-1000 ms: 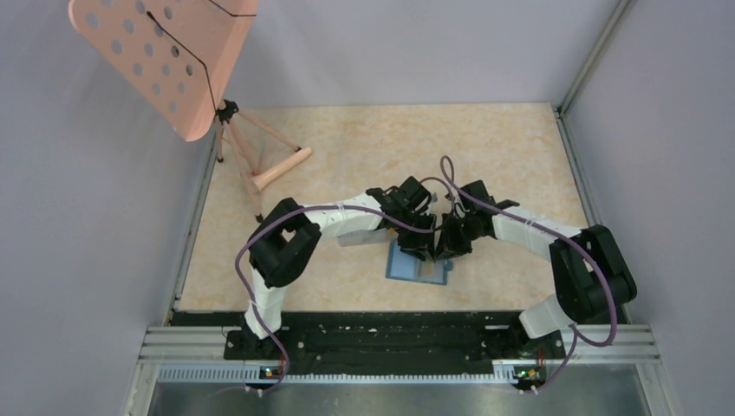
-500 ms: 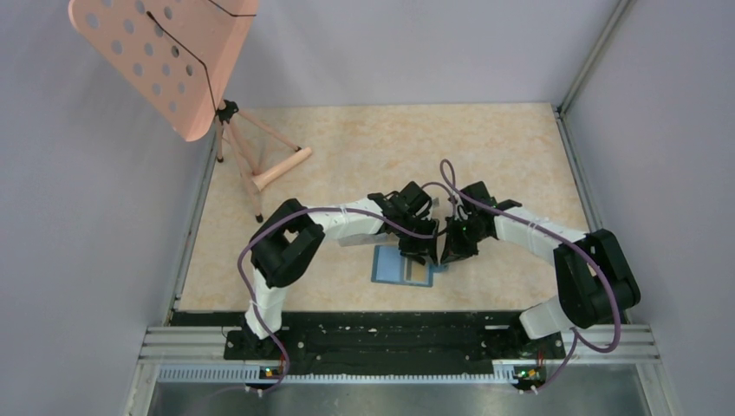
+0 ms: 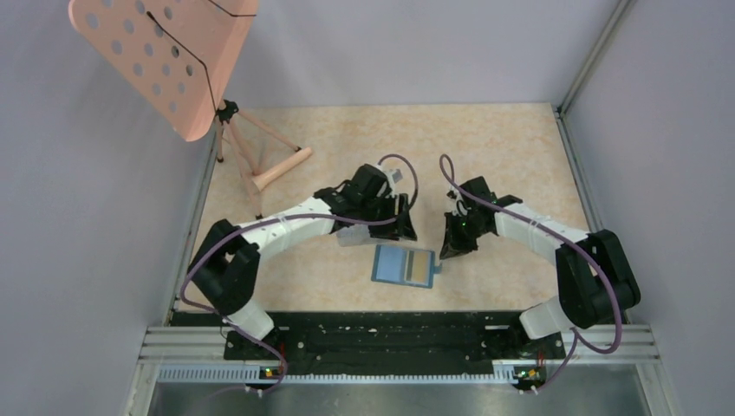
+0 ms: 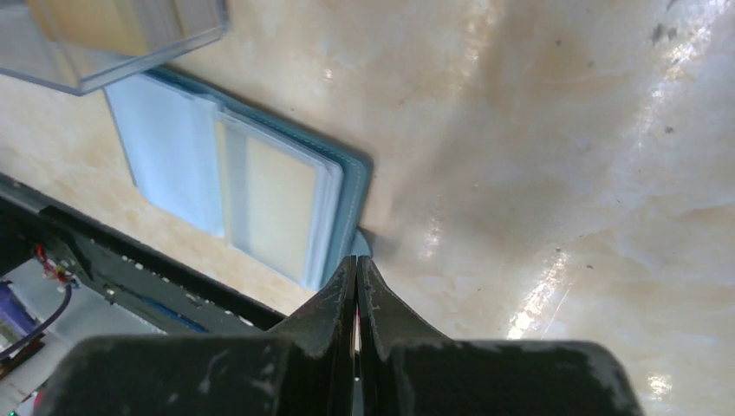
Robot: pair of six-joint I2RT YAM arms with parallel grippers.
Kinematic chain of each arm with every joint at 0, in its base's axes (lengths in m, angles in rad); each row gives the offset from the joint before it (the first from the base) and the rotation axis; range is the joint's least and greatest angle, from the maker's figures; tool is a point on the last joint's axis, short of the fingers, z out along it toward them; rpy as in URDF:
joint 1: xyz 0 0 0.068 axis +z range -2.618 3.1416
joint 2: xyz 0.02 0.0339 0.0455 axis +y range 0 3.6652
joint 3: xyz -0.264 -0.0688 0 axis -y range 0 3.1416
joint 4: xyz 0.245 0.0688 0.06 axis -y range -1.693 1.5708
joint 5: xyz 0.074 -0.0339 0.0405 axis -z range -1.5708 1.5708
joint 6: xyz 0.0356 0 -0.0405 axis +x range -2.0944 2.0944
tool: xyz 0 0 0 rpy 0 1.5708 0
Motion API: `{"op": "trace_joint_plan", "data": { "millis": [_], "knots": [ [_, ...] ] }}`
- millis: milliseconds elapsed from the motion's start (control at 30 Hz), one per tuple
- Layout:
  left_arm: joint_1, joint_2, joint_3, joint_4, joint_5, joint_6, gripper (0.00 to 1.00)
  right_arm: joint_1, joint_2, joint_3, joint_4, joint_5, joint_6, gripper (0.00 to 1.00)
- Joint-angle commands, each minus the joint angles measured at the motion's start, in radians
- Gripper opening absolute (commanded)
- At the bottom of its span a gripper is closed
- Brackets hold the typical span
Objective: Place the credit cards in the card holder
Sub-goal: Pick up the credit card from the storage box.
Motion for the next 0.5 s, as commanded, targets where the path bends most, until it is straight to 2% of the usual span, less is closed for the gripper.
{"op": "trace_joint_plan", "data": {
  "millis": [0,100,267,467],
  "knots": [
    [0.112,-0.104,-0.115,0.07,0.02,-0.036,0.63,0.013,-0.026,0.073,0.041,-0.05,-0.002,0.0],
    [0.188,-0.121,-0.16,0.094,0.07,-0.053,0.63,0.012,-0.007,0.1,0.064,-0.084,0.017,0.0],
    [0.271,-0.087,-0.152,0.085,0.101,-0.056,0.59,0.012,0.04,0.191,0.076,-0.109,0.034,0.0],
    [0.329,-0.058,-0.105,0.017,0.071,-0.01,0.57,0.016,0.095,0.322,0.081,-0.161,0.057,0.0]
  ]
}}
